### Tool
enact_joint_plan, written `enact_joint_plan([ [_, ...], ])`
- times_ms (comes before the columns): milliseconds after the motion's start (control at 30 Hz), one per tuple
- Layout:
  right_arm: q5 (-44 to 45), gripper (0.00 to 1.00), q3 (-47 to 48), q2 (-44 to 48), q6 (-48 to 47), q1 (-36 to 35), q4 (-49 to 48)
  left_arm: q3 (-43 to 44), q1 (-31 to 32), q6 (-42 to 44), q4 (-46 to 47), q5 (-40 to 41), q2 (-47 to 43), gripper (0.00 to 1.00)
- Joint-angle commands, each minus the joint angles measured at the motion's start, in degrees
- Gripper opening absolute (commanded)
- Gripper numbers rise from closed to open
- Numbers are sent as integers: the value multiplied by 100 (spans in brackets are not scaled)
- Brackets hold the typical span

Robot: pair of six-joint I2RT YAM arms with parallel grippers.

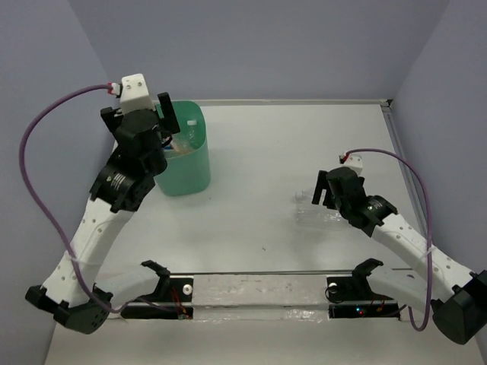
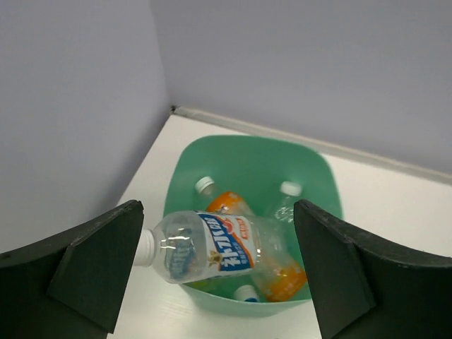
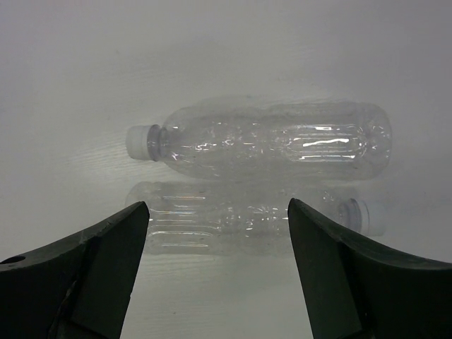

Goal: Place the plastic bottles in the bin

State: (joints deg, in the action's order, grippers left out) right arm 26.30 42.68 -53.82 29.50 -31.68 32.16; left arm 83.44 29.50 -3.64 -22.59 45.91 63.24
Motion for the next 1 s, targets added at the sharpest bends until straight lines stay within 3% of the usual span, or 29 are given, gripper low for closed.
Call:
enact_joint_plan([
  [0,613,85,215,-268,748,-5,264,-152,-5,-225,765,-1005,-742,99],
  [200,745,95,390,-822,1347,170,141,-530,3,-523,835,-1629,-1305,99],
  [367,499,96,382,-893,1585,636,-156,-1231,3,-761,949,-1374,-1885,99],
  [500,472,95,540,-1209,1638,856,-272,-1549,4,-954,976,-1690,-2096,99],
  [700,315,95,672,-1710,1744,1128,-604,-2024,-5,-1306,1204,-2884,-2351,99],
  [967,-37,97,365,-1948,2130,1182,-851,-2744,21,-1429,1801,-5064,-2791,99],
])
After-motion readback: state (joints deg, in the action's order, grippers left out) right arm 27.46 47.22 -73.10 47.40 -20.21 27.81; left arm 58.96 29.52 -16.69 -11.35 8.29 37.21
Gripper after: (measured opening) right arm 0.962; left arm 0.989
